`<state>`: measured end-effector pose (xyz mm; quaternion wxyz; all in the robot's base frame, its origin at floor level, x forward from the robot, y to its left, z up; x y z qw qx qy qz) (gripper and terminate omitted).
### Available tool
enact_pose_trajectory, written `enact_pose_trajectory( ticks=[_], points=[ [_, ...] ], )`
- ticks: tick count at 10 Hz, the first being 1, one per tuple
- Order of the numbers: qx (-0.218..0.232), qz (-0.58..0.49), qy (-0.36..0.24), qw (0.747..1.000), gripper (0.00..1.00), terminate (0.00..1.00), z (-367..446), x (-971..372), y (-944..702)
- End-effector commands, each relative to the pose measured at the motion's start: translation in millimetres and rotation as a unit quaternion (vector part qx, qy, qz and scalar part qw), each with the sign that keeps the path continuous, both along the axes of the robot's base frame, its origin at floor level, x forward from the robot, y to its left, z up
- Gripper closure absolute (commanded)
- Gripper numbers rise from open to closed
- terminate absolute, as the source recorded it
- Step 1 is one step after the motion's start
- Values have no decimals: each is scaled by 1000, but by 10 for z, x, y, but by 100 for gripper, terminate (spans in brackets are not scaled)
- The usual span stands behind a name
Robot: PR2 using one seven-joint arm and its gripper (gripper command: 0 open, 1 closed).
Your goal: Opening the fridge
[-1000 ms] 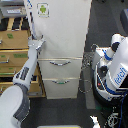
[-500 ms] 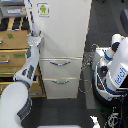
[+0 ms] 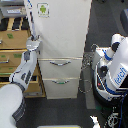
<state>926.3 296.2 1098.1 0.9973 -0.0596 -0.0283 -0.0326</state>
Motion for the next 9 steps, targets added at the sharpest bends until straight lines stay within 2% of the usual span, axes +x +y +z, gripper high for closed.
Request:
enact_pose_trajectory(
  ticks=[1, 7, 9],
  points=[
    [0, -11, 9, 1000, 100, 0, -292, 73, -48],
    [0, -23, 5, 1000, 100, 0, -279, 63, -173],
    [0, -138, -38, 990, 100, 0, 458, -827, -601]
  ],
)
